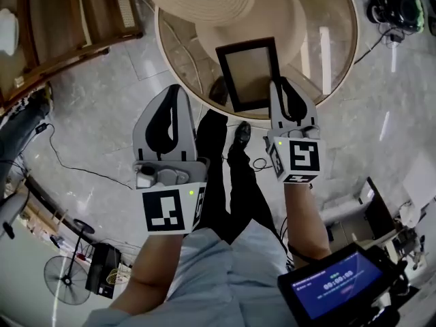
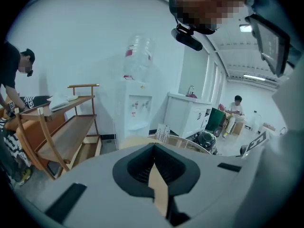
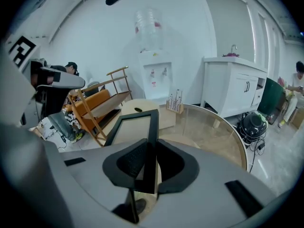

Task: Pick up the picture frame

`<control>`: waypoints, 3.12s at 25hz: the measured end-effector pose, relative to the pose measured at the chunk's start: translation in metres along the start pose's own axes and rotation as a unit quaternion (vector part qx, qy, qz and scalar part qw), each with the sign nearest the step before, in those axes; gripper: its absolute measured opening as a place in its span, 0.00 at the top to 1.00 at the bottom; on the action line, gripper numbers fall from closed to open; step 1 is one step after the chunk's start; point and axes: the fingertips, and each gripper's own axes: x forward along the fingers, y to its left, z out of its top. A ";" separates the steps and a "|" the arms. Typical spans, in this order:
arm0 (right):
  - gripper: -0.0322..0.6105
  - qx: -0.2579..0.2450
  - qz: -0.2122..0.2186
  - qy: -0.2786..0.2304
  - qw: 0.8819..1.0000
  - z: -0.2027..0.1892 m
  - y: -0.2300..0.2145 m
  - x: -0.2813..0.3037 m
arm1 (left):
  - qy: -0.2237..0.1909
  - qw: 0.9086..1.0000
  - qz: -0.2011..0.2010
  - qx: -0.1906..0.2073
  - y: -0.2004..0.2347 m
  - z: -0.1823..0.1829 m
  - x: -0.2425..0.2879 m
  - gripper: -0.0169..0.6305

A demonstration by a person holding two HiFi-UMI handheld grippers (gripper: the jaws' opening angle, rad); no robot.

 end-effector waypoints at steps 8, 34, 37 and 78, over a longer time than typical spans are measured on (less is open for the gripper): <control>0.83 -0.009 -0.005 -0.072 0.997 0.074 -0.007 -0.062 | -0.066 0.998 0.000 0.023 -0.033 0.078 -0.039 0.96; 0.83 -0.112 -0.012 -0.329 0.937 0.272 0.024 -0.353 | -0.278 0.958 0.009 0.064 -0.153 0.256 -0.236 0.96; 0.83 -0.117 -0.014 -0.351 0.929 0.278 0.031 -0.385 | -0.299 0.951 0.012 0.076 -0.162 0.272 -0.260 0.96; 0.83 -0.146 -0.024 -0.419 0.896 0.261 0.067 -0.491 | -0.373 0.921 0.019 0.115 -0.200 0.298 -0.360 0.96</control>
